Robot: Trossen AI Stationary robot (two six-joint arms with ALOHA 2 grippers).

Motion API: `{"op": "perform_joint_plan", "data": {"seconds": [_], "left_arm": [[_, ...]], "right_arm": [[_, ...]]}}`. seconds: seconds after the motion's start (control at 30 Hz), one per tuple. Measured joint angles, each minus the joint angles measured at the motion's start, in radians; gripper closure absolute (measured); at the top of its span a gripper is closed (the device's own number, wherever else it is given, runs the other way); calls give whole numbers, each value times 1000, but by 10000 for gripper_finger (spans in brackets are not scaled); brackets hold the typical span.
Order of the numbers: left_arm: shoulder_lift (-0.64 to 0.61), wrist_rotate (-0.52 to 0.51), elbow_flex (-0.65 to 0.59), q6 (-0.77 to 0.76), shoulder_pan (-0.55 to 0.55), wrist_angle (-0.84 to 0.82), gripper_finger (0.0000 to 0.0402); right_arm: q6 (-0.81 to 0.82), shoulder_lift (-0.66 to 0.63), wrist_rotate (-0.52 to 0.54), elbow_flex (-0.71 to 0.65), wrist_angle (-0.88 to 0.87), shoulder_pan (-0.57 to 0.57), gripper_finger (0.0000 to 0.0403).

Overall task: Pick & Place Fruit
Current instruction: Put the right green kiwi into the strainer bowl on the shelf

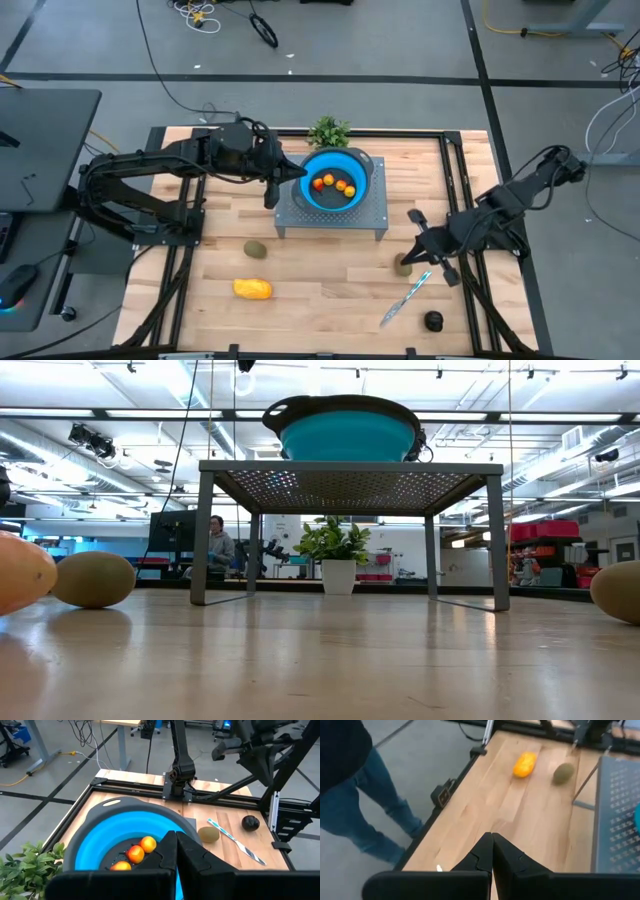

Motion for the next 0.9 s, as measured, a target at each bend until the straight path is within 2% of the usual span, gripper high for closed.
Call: {"op": "perform_joint_plan", "data": {"seconds": [0.13,0.57,0.9], "left_arm": [[0,0,0,1,0,0,397],[0,-8,0,22,0,2,398],[0,-27,0,5,0,7,396]], "right_arm": [[45,11,-1,0,-47,20,397],[47,102,2,0,-281,36,396],[-32,213,3,0,-311,36,396]]}}
